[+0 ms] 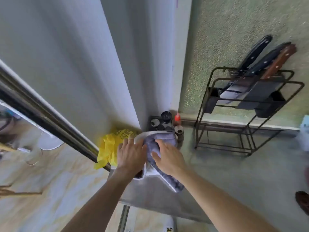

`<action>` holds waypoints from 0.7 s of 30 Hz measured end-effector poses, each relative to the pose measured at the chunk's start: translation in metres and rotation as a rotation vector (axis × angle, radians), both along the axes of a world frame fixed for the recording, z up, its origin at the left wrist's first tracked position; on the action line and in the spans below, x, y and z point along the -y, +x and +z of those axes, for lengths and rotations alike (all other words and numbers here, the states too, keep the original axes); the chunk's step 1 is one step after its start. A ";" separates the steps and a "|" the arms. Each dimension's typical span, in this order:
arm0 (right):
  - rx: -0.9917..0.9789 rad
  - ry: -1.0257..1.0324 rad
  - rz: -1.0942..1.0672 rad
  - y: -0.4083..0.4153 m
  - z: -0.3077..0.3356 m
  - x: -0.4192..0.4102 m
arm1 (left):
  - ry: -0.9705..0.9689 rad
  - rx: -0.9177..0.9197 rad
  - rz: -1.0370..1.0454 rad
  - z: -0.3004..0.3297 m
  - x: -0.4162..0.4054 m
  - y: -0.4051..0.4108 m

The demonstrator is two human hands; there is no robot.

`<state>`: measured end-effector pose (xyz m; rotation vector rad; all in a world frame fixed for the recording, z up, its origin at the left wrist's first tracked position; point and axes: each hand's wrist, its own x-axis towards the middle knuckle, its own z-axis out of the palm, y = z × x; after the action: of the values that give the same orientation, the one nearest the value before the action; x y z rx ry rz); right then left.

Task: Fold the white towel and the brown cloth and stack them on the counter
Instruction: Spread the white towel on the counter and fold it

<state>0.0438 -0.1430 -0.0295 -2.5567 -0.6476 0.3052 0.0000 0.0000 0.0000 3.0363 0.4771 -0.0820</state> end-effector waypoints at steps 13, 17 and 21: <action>-0.157 -0.207 -0.086 0.078 -0.057 -0.070 | -0.011 -0.101 0.088 -0.064 -0.042 0.058; -0.054 -0.156 -0.118 0.067 -0.036 -0.048 | -0.123 -0.065 0.093 -0.051 -0.037 0.054; 0.021 -0.206 -0.144 0.054 -0.012 0.004 | -0.201 -0.033 0.007 -0.041 -0.020 0.044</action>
<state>0.0980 -0.1471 -0.0418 -2.7888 -0.4569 0.3109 0.0441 0.0199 -0.0415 2.8403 0.4524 -0.1694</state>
